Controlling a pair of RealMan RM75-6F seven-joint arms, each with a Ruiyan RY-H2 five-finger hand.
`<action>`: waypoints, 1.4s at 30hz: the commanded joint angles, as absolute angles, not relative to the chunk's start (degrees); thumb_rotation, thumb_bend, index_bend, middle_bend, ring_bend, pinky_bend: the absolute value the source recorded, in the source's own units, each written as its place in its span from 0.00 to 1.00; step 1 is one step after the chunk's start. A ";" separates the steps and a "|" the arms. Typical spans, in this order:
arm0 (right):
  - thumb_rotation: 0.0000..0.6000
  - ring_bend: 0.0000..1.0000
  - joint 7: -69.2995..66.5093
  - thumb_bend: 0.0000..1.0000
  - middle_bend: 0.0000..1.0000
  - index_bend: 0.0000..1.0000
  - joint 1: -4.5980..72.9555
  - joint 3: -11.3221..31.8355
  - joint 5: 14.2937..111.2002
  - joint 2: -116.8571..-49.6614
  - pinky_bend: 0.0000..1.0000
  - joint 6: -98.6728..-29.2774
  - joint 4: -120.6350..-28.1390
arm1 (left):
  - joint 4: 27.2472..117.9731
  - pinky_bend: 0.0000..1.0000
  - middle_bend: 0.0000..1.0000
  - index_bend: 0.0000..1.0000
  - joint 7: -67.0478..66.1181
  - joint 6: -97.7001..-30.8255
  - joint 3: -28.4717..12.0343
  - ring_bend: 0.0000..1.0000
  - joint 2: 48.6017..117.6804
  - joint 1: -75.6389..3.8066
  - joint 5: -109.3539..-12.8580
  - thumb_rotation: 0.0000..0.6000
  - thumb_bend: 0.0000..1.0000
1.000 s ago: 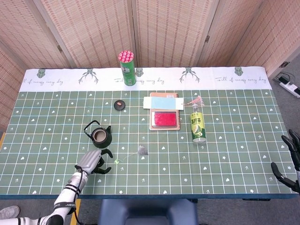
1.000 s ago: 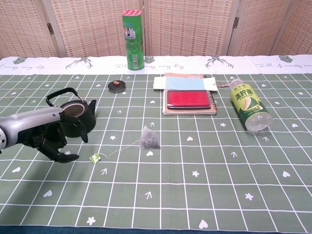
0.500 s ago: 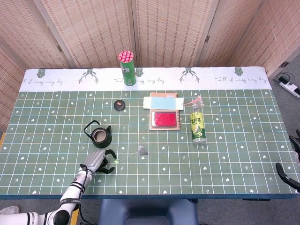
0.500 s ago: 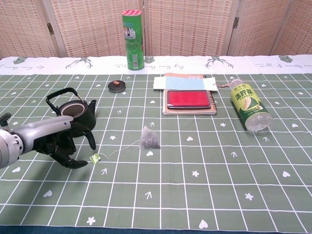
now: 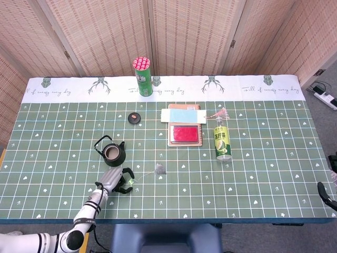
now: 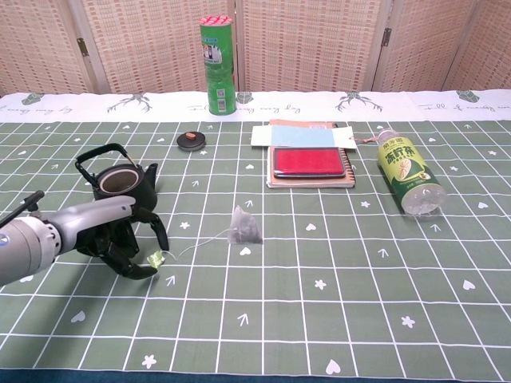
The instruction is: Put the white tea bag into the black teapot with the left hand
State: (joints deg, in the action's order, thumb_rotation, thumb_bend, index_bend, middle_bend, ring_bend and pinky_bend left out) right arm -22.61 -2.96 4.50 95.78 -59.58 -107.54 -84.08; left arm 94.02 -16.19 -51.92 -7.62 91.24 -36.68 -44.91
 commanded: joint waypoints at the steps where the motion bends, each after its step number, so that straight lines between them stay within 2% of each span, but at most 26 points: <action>1: 1.00 0.00 -22.80 0.42 0.00 0.00 -3.01 4.54 95.75 -59.56 0.00 -107.52 -83.96 | 93.59 1.00 1.00 0.42 -15.79 -51.75 -7.54 1.00 91.52 -36.81 -44.89 1.00 0.29; 31: 1.00 0.00 -22.29 0.42 0.00 0.00 -3.17 4.82 95.96 -59.55 0.00 -107.08 -84.05 | 91.19 1.00 1.00 0.54 -13.16 -51.36 -7.19 1.00 92.20 -37.43 -45.77 1.00 0.32; 42: 1.00 0.00 -22.12 0.42 0.00 0.00 -3.20 4.88 96.01 -59.58 0.00 -106.96 -84.01 | 90.27 1.00 1.00 0.57 -12.16 -50.39 -6.42 1.00 91.91 -37.21 -46.34 1.00 0.49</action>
State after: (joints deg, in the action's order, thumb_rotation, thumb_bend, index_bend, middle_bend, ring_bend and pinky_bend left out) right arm -22.11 -3.20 4.88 96.00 -59.58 -106.96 -84.01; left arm 90.35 -12.27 -50.44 -6.45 91.92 -37.27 -46.25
